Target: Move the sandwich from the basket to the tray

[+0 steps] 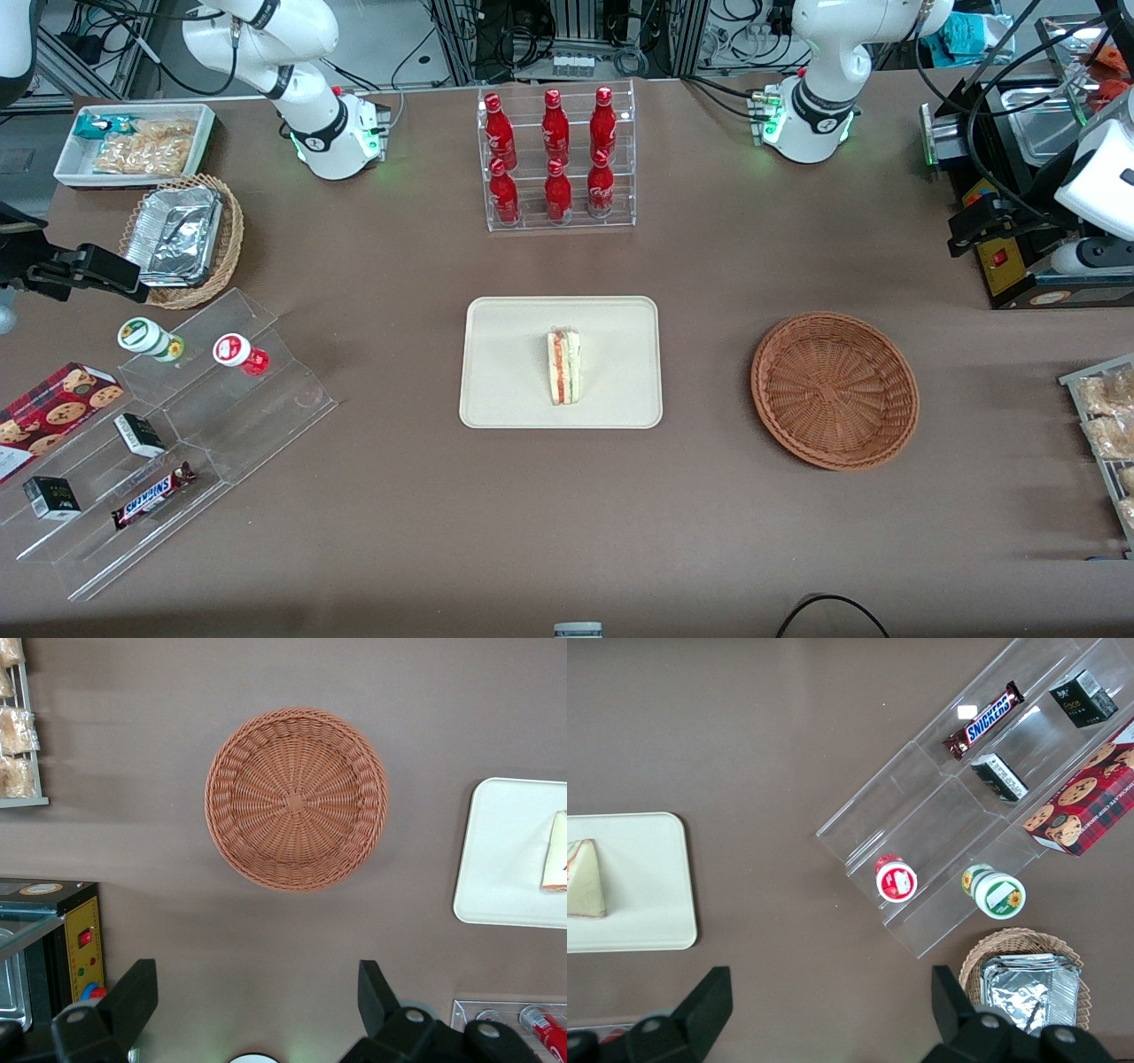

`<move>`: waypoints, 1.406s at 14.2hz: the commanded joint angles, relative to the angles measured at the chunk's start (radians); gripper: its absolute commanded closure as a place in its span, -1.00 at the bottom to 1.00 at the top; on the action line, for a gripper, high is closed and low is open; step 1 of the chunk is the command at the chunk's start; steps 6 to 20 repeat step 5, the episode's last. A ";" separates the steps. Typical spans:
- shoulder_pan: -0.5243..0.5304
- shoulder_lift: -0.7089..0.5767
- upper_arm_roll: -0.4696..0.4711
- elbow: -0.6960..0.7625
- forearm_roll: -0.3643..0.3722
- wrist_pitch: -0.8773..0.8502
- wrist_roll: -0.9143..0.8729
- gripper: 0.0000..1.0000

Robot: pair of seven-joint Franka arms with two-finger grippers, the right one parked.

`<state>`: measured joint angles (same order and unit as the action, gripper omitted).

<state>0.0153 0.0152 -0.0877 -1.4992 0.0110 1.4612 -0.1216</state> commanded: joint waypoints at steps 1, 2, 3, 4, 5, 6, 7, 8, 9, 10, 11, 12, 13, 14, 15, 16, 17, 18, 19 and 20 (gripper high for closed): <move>0.002 -0.011 -0.006 0.007 0.015 -0.018 -0.004 -1.00; 0.002 -0.011 -0.004 0.007 0.014 -0.018 -0.003 -1.00; 0.003 -0.011 -0.004 0.007 0.012 -0.018 -0.001 -1.00; 0.002 -0.011 -0.004 0.007 0.014 -0.018 -0.001 -1.00; 0.002 -0.011 -0.004 0.007 0.014 -0.018 -0.001 -1.00; 0.002 -0.011 -0.004 0.007 0.014 -0.018 -0.001 -1.00; 0.002 -0.011 -0.004 0.007 0.014 -0.018 -0.001 -1.00; 0.002 -0.011 -0.004 0.007 0.014 -0.018 -0.001 -1.00; 0.002 -0.011 -0.004 0.007 0.014 -0.018 -0.001 -1.00; 0.002 -0.011 -0.004 0.007 0.014 -0.018 -0.001 -1.00; 0.002 -0.011 -0.004 0.007 0.014 -0.018 -0.001 -1.00; 0.002 -0.011 -0.004 0.007 0.014 -0.018 -0.001 -1.00; 0.002 -0.011 -0.004 0.007 0.014 -0.018 -0.001 -1.00; 0.002 -0.011 -0.004 0.007 0.014 -0.018 -0.001 -1.00; 0.002 -0.011 -0.004 0.007 0.014 -0.018 -0.001 -1.00; 0.002 -0.011 -0.004 0.007 0.014 -0.018 -0.001 -1.00; 0.002 -0.011 -0.004 0.007 0.014 -0.018 -0.001 -1.00; 0.002 -0.011 -0.004 0.007 0.014 -0.018 -0.001 -1.00; 0.002 -0.011 -0.004 0.007 0.014 -0.018 -0.001 -1.00; 0.002 -0.011 -0.004 0.007 0.014 -0.018 -0.001 -1.00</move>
